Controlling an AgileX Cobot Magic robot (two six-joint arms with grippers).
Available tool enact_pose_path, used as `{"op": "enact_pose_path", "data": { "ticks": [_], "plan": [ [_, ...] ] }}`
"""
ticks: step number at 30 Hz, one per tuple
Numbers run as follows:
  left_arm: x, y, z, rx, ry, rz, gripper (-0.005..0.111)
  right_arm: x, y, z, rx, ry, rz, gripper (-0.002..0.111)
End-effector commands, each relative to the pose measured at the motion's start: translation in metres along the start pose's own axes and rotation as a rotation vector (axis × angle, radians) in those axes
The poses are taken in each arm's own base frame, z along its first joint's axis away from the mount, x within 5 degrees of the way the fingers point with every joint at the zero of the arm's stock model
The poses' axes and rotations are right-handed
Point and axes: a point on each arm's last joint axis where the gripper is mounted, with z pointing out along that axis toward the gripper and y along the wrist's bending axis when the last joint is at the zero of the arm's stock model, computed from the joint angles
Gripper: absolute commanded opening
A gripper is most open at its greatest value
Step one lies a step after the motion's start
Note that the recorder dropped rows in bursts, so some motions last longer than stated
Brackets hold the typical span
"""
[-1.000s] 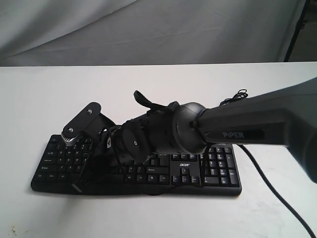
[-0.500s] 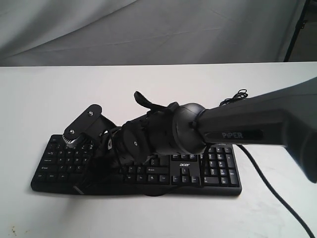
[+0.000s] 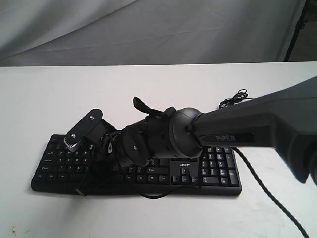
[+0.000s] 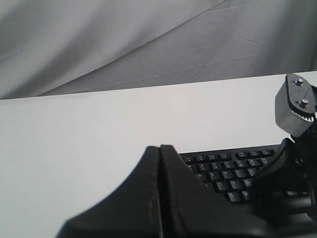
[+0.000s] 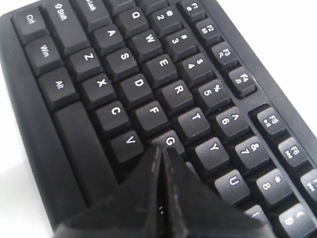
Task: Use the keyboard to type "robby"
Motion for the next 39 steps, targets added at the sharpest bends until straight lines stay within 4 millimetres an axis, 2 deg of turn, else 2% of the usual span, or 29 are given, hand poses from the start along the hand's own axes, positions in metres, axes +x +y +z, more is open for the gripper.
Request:
{"op": "enact_pose_path", "data": {
  "ticks": [1,6,16,23,32,39],
  "plan": [
    [0.001,0.0,0.0,0.005,-0.005,0.003,0.0,-0.009,-0.003,-0.011,0.007,-0.03,-0.004,0.0],
    [0.001,0.0,0.0,0.005,-0.005,0.003,0.0,-0.016,-0.003,-0.019,0.01,-0.053,-0.003,0.0],
    [0.001,0.0,0.0,0.005,-0.005,0.003,0.0,-0.015,-0.003,-0.017,0.009,-0.049,-0.003,0.0],
    [0.001,0.0,0.0,0.005,-0.005,0.003,0.0,-0.003,0.0,-0.002,0.0,-0.007,-0.01,0.0],
    [0.001,0.0,0.0,0.005,-0.005,0.003,0.0,-0.003,0.001,-0.002,-0.001,-0.006,-0.012,0.0],
    [0.001,0.0,0.0,0.005,-0.005,0.003,0.0,-0.022,-0.001,-0.026,0.009,-0.075,-0.015,0.0]
  ]
}}
